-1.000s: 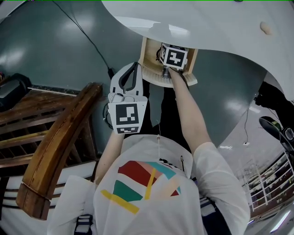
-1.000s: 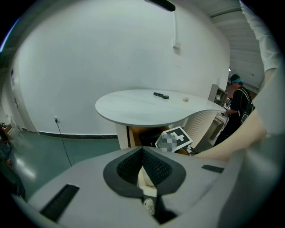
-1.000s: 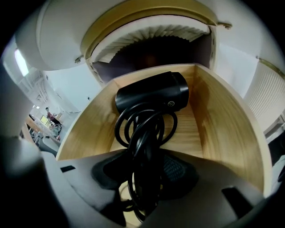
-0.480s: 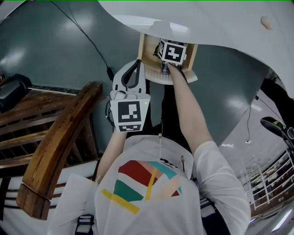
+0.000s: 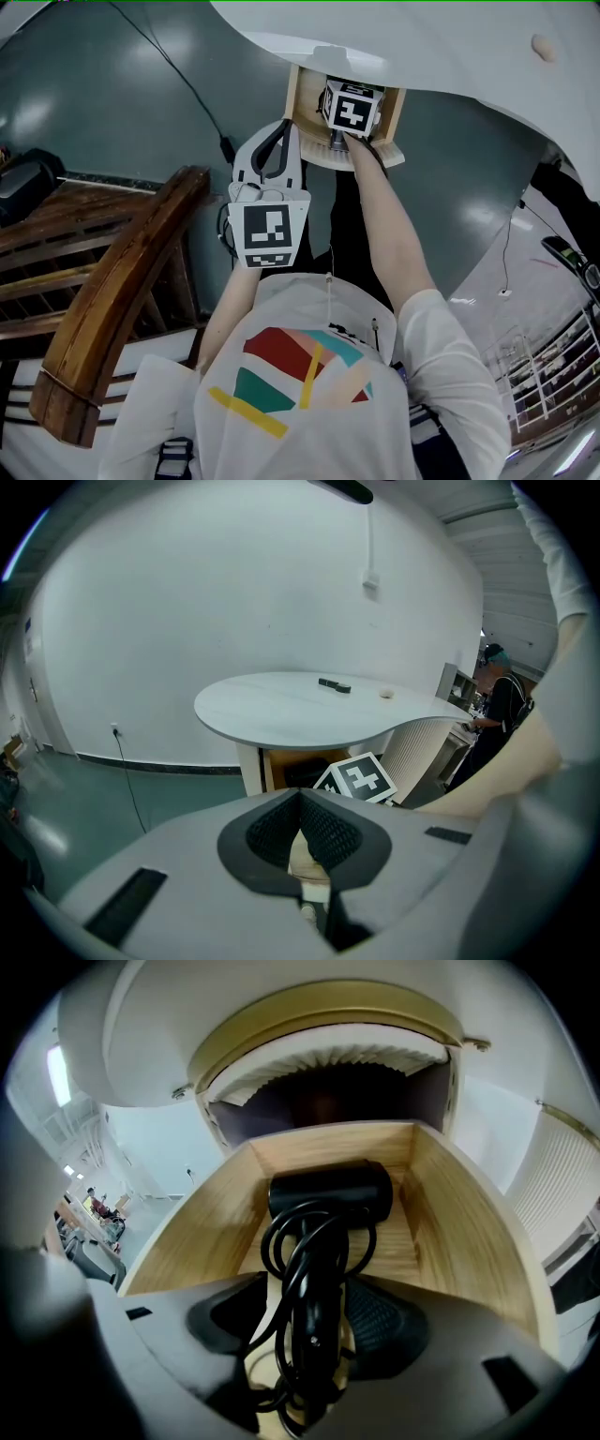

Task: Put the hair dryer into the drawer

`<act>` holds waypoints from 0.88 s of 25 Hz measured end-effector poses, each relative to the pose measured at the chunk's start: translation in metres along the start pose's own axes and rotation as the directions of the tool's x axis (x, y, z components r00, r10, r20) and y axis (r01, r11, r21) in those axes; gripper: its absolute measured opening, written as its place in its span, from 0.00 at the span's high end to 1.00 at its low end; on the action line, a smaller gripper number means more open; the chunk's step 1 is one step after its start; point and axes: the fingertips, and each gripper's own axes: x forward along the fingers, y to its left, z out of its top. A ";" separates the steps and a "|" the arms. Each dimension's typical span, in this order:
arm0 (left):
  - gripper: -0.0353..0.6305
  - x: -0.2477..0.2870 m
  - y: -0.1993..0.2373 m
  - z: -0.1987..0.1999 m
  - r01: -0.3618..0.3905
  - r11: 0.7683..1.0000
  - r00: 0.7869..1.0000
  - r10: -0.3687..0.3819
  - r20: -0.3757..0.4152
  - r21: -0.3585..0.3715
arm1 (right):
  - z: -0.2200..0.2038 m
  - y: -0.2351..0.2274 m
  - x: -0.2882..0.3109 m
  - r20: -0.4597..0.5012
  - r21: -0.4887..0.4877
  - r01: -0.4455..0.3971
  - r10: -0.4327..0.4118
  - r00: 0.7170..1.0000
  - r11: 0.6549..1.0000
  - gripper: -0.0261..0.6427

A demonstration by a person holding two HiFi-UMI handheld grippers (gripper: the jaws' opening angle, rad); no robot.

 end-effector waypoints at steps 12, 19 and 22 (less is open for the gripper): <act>0.92 -0.006 -0.003 0.023 0.010 1.000 0.998 -0.011 0.061 0.016 | 0.023 -0.002 -0.026 0.054 -0.085 0.041 -0.036 0.998 0.996 0.59; 0.92 -0.016 -0.006 0.054 0.012 1.000 0.993 -0.014 0.120 0.023 | 0.041 -0.005 -0.052 0.054 -0.121 0.063 -0.057 0.997 0.991 0.59; 0.92 -0.022 -0.005 0.063 0.010 0.999 0.988 -0.015 0.152 0.035 | 0.036 -0.004 -0.065 0.051 -0.122 0.075 -0.069 0.996 0.990 0.59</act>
